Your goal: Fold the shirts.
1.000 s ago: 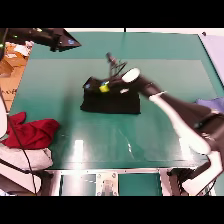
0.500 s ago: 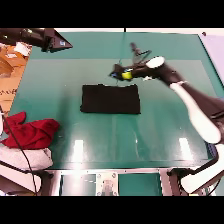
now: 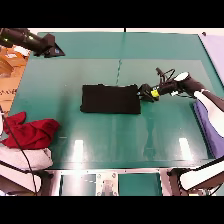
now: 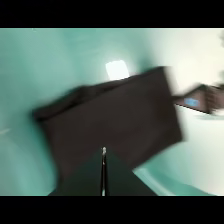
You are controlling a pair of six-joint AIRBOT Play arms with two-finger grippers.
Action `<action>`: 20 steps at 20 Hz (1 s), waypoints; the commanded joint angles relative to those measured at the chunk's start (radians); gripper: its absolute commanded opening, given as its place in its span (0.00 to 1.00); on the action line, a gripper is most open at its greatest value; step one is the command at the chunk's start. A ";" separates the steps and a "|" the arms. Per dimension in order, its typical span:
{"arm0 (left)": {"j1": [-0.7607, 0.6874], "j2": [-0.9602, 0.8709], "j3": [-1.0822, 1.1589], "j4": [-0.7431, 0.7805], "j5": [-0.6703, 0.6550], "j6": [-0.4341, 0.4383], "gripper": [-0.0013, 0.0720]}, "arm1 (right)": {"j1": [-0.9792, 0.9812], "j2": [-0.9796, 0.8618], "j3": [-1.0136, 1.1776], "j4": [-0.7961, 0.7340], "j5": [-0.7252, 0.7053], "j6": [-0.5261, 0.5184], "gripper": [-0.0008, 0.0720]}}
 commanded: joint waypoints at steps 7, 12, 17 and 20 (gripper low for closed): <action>-0.001 0.001 0.000 0.348 0.023 -0.059 0.04 | 0.140 -0.034 0.098 0.291 -0.047 -0.094 0.04; -0.002 0.001 0.000 0.347 -0.016 -0.058 0.04 | -0.063 0.167 0.219 0.242 0.010 0.014 0.04; -0.002 0.001 0.000 0.346 -0.021 -0.058 0.04 | -0.416 0.354 0.222 0.181 0.095 0.099 0.04; -0.002 0.001 0.000 0.346 -0.029 -0.058 0.04 | -0.652 0.380 0.249 0.182 0.140 0.117 0.04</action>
